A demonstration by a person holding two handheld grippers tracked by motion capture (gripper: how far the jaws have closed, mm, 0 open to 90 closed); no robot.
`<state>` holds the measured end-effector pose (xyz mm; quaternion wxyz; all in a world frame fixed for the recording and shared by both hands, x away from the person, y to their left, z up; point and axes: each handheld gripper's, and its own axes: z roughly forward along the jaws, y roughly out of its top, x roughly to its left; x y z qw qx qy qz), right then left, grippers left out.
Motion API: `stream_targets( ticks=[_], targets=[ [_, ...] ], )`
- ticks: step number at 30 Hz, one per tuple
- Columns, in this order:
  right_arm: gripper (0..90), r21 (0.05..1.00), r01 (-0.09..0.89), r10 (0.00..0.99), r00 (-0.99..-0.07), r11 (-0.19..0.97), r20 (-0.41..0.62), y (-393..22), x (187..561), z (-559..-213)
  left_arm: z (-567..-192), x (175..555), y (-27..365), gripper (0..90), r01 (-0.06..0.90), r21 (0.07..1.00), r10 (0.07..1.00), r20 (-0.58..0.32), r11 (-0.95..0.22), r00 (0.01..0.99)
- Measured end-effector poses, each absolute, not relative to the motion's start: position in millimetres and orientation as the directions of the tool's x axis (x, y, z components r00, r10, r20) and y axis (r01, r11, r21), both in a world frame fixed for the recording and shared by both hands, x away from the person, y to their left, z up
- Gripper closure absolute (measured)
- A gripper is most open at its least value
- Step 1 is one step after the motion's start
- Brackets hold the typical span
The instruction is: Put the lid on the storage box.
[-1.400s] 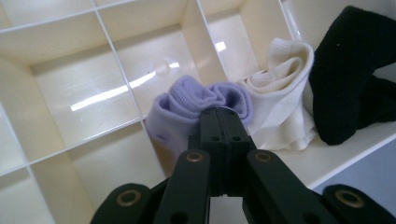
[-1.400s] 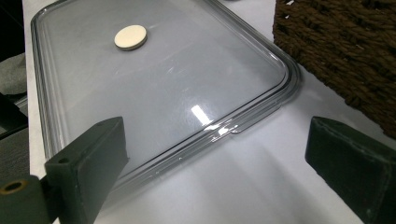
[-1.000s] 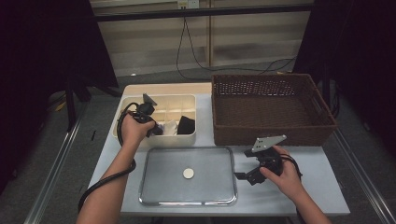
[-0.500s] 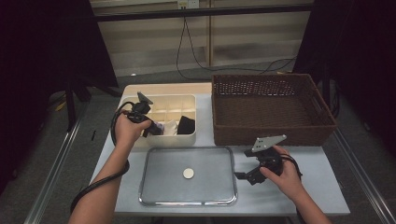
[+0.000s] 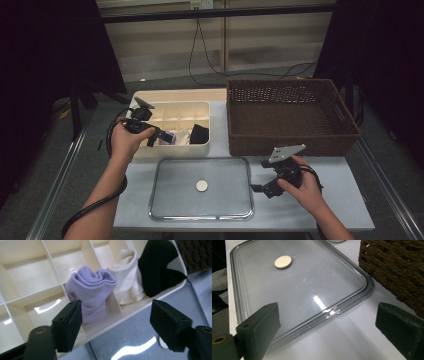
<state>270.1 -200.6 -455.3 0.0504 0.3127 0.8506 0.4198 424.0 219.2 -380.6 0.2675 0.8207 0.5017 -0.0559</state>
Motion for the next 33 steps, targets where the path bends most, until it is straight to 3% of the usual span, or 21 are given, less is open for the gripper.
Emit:
stream_targets(
  ticks=[3, 12, 31, 33],
  targets=[
    [4.9, 0.745, 0.488, 0.57, -0.802, 0.455, 0.178, -200.0, 270.4, -455.2, -379.4, 419.9, 220.6, 20.0, 0.851, 0.397, 0.789, -0.369, -0.344, 0.491],
    [4.9, 0.742, 0.484, 0.566, -0.806, 0.463, 0.173, -196.6, 272.2, -454.0, -377.7, 408.4, 222.2, 14.5, 0.846, 0.41, 0.764, -0.403, -0.341, 0.504],
    [4.9, 0.732, 0.469, 0.532, -0.829, 0.494, 0.172, -180.2, 281.5, -454.5, -382.1, 381.0, 227.8, 8.5, 0.831, 0.424, 0.74, -0.412, -0.36, 0.531],
    [4.9, 0.73, 0.467, 0.532, -0.83, 0.5, 0.167, -178.7, 281.9, -454.8, -383.4, 377.1, 226.3, 8.2, 0.841, 0.436, 0.746, -0.431, -0.321, 0.508]
  ],
)
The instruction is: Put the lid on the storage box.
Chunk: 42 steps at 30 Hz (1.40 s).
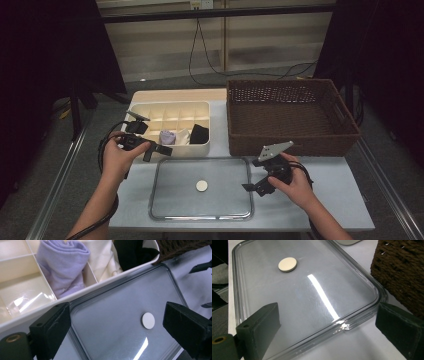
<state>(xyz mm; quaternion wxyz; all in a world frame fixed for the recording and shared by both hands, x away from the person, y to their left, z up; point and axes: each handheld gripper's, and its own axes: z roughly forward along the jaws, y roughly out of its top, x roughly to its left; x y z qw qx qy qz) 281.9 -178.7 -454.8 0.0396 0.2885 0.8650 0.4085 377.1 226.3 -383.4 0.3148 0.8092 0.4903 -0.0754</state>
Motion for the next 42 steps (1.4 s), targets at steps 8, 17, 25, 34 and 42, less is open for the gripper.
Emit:
stream_targets(
  ticks=[8, 17, 25, 34, 42],
  targets=[
    [4.9, 0.724, 0.464, 0.527, -0.834, 0.511, 0.163, -176.5, 283.0, -455.5, -389.2, 367.0, 237.3, 7.5, 0.827, 0.44, 0.734, -0.42, -0.35, 0.534],
    [4.9, 0.722, 0.46, 0.519, -0.839, 0.516, 0.164, -174.8, 284.4, -454.6, -400.3, 355.5, 240.0, 7.4, 0.828, 0.441, 0.724, -0.435, -0.347, 0.536],
    [4.9, 0.722, 0.458, 0.518, -0.84, 0.519, 0.162, -174.7, 285.3, -453.4, -414.8, 349.1, 240.4, 7.4, 0.839, 0.437, 0.73, -0.447, -0.326, 0.516],
    [4.9, 0.716, 0.47, 0.522, -0.836, 0.516, 0.172, -174.7, 285.3, -454.3, -428.3, 344.5, 242.7, 7.5, 0.844, 0.422, 0.727, -0.455, -0.333, 0.514],
    [5.1, 0.717, 0.476, 0.527, -0.831, 0.51, 0.176, -174.5, 285.7, -455.4, -439.8, 336.8, 244.9, 7.8, 0.849, 0.426, 0.733, -0.461, -0.312, 0.501]
  ],
)
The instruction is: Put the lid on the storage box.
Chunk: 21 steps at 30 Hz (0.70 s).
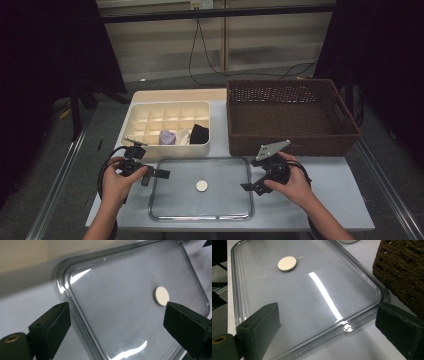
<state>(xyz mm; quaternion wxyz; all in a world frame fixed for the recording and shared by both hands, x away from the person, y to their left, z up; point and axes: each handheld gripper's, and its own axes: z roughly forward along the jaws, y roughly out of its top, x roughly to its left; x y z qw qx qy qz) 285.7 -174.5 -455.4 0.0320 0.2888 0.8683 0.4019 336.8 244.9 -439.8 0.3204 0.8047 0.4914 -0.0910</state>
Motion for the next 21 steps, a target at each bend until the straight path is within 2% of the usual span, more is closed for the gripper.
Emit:
stream_targets(
  ticks=[9, 10, 12, 13, 17, 18, 19, 21],
  targets=[
    [7.1, 0.691, 0.512, 0.562, -0.806, 0.509, 0.183, -173.9, 286.7, -457.3, -447.1, 331.2, 255.3, 11.3, 0.841, 0.421, 0.721, -0.458, -0.34, 0.52],
    [8.0, 0.686, 0.522, 0.571, -0.799, 0.507, 0.187, -174.2, 286.6, -457.0, -448.6, 329.4, 254.5, 11.4, 0.85, 0.427, 0.732, -0.465, -0.308, 0.498],
    [9.8, 0.685, 0.534, 0.577, -0.792, 0.495, 0.2, -175.2, 287.1, -457.3, -450.4, 329.5, 258.4, 11.2, 0.842, 0.412, 0.727, -0.448, -0.348, 0.52],
    [11.5, 0.682, 0.546, 0.582, -0.785, 0.486, 0.214, -175.2, 286.6, -457.3, -452.5, 327.8, 257.1, 11.1, 0.852, 0.415, 0.734, -0.46, -0.321, 0.5],
    [16.5, 0.67, 0.571, 0.589, -0.771, 0.475, 0.24, -175.5, 286.4, -455.0, -455.8, 326.1, 259.0, 11.2, 0.855, 0.401, 0.733, -0.463, -0.329, 0.499],
    [17.0, 0.672, 0.576, 0.59, -0.768, 0.466, 0.249, -175.6, 286.3, -454.6, -455.6, 326.4, 261.2, 11.5, 0.846, 0.39, 0.719, -0.459, -0.363, 0.521],
    [17.1, 0.666, 0.59, 0.597, -0.758, 0.457, 0.263, -175.5, 286.1, -454.2, -456.6, 324.5, 258.8, 12.6, 0.86, 0.395, 0.732, -0.471, -0.324, 0.492],
    [19.6, 0.653, 0.603, 0.601, -0.751, 0.457, 0.273, -175.3, 286.3, -455.0, -457.9, 324.5, 261.1, 14.6, 0.849, 0.393, 0.723, -0.461, -0.354, 0.515]
  ],
)
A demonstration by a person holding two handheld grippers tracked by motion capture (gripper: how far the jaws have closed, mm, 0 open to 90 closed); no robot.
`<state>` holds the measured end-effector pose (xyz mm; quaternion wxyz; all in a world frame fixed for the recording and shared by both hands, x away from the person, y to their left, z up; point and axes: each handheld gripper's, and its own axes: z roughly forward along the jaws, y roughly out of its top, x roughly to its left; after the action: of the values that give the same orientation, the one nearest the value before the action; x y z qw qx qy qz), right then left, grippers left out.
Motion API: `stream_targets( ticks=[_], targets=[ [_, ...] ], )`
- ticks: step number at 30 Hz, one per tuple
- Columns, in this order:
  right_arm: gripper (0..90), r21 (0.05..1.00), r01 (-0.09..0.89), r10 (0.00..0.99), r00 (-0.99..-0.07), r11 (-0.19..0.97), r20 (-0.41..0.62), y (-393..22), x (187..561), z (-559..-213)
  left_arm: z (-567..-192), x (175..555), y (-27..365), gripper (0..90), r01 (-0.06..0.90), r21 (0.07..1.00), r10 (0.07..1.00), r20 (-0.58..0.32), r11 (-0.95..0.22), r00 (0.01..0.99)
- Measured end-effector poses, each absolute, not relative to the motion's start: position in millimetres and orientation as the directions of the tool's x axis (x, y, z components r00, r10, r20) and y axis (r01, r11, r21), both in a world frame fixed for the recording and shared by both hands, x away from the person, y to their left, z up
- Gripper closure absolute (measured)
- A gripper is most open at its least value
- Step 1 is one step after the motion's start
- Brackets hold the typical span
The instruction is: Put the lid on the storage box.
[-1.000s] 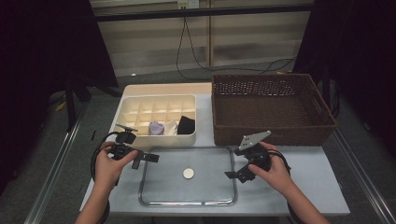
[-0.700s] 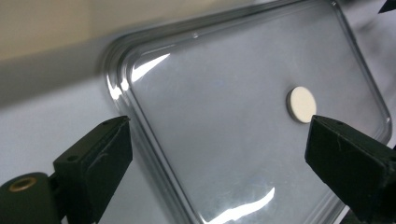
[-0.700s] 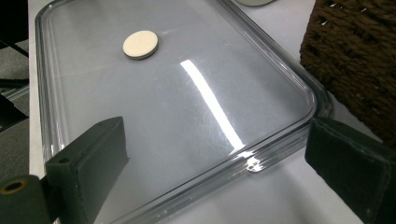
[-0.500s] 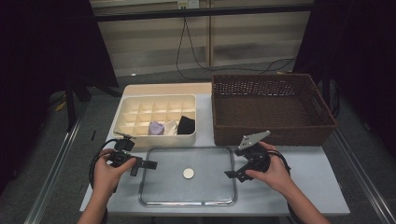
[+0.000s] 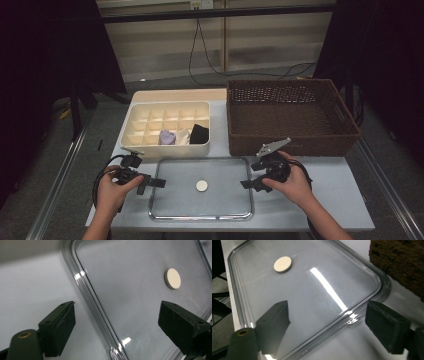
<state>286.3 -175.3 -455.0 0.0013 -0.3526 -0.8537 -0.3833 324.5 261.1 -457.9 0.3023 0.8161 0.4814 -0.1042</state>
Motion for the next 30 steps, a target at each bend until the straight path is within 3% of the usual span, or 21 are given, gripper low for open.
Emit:
stream_targets(
  ticks=[8, 28, 30],
  targets=[
    [25.5, 0.585, 0.673, 0.627, -0.707, 0.454, 0.327, -173.2, 281.4, -458.9, -458.2, 320.8, 260.0, 19.8, 0.847, 0.4, 0.724, -0.458, -0.35, 0.515],
    [44.9, 0.442, 0.836, 0.716, -0.523, 0.325, 0.462, -176.6, 271.8, -464.9, -457.9, 321.4, 254.1, 20.9, 0.874, 0.371, 0.76, -0.453, -0.314, 0.465],
    [47.6, 0.431, 0.849, 0.727, -0.5, 0.305, 0.47, -176.6, 271.5, -465.4, -457.1, 322.7, 256.0, 20.9, 0.86, 0.358, 0.747, -0.439, -0.363, 0.499]
  ],
)
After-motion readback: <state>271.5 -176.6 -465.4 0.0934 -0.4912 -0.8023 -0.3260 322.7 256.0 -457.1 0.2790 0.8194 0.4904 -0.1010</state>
